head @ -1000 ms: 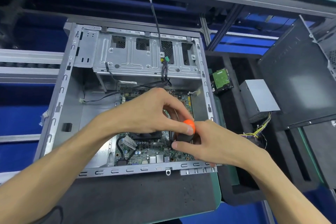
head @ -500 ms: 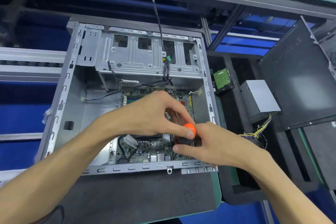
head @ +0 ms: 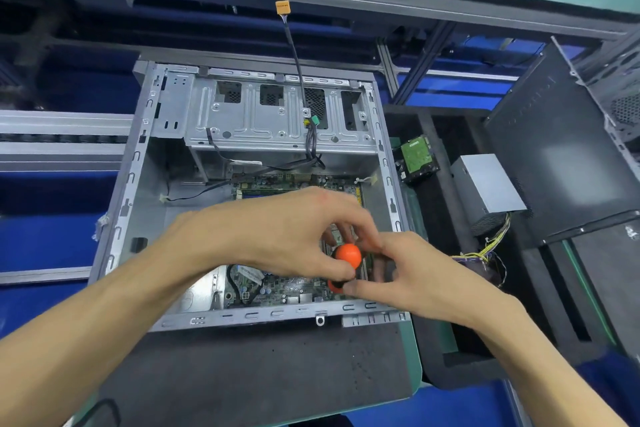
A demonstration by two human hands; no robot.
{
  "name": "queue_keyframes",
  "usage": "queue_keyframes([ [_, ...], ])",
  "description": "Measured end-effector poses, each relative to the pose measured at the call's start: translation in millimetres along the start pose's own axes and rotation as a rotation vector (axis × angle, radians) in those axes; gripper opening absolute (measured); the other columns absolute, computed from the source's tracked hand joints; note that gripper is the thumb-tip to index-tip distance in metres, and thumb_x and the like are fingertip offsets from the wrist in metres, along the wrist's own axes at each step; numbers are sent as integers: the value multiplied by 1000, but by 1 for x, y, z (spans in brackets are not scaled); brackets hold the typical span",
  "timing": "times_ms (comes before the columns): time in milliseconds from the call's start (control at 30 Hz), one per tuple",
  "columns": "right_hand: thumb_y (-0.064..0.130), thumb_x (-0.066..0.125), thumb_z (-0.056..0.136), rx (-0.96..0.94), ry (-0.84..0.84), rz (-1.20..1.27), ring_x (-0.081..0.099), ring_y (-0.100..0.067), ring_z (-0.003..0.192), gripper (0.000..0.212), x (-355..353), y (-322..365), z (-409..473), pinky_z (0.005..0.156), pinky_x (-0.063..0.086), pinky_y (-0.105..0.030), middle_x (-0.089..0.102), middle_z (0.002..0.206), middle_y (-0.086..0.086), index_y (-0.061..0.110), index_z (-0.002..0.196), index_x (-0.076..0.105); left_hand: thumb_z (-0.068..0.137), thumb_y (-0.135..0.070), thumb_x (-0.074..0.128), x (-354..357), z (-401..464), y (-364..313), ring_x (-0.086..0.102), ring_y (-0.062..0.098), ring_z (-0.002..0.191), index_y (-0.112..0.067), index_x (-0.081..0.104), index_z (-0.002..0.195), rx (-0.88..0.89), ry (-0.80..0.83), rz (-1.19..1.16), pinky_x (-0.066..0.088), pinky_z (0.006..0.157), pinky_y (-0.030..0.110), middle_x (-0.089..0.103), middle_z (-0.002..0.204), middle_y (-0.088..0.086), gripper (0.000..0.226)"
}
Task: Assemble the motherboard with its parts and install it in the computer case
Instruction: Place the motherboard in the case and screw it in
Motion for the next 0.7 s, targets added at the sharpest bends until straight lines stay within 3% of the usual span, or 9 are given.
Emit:
queue_keyframes([
  [100,43,77,82,-25,-45,-22,53,-11,61,16,4,0,-2,57,44,-26,62,81,16,34,87,65,78,-63,70,4,4,-8,54,2,76,-34,59,95,-93,-114,310,47,67,26,57,81,-13,35],
  [167,45,78,80,-44,-51,-28,53,-12,63,20,6,0,-3,60,47,-28,64,85,16,34,92,65,81,-58,68,7,6,-15,52,3,64,-30,57,87,-86,-96,394,39,55,22,54,68,-10,31],
  [233,49,80,78,-70,-62,0,55,-10,65,26,5,2,-5,61,48,-26,64,88,18,41,95,62,85,-41,69,10,7,-23,52,3,67,-31,63,91,-21,-9,383,37,56,16,56,77,-10,14],
  [333,43,83,77,-114,-98,118,51,-6,60,24,7,4,-8,58,45,-20,62,76,19,42,87,60,88,-27,66,12,4,-32,54,8,82,-32,65,105,48,82,397,44,72,24,54,101,-10,18],
  [433,44,79,78,-85,-115,148,54,-28,70,22,7,-1,-5,63,49,-40,64,81,7,36,93,66,85,-60,58,14,5,-36,57,17,81,-29,49,101,-51,-60,581,43,64,34,53,93,-9,36],
  [500,44,81,78,-102,-106,147,55,-25,74,24,9,-2,-5,70,50,-40,64,85,7,34,96,67,86,-68,48,19,9,-37,60,23,76,-25,47,96,-128,-102,726,35,55,34,49,77,-7,44],
  [533,44,82,77,-116,-108,147,54,-20,71,24,9,-2,-6,67,49,-33,64,83,13,42,94,65,91,-61,50,23,11,-38,62,25,78,-24,48,95,-113,-93,719,34,54,34,49,74,-7,37],
  [600,47,83,74,-120,-113,138,49,-5,62,26,10,-2,-8,57,41,-16,62,77,22,50,87,61,92,-39,58,26,12,-41,62,24,85,-25,55,103,-51,-16,604,45,65,36,58,87,-5,18],
  [700,44,82,76,-109,-120,135,47,-2,57,22,11,-4,-7,52,38,-15,57,66,16,44,79,60,89,-27,62,25,9,-46,58,20,86,-28,58,112,-19,90,521,46,73,34,52,103,-4,23],
])
Point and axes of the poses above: each hand's wrist, its own z-axis towards the middle knuckle, its own x-axis out of the palm, y = z × x, the point moved 3 cm from there along z, towards the middle knuckle
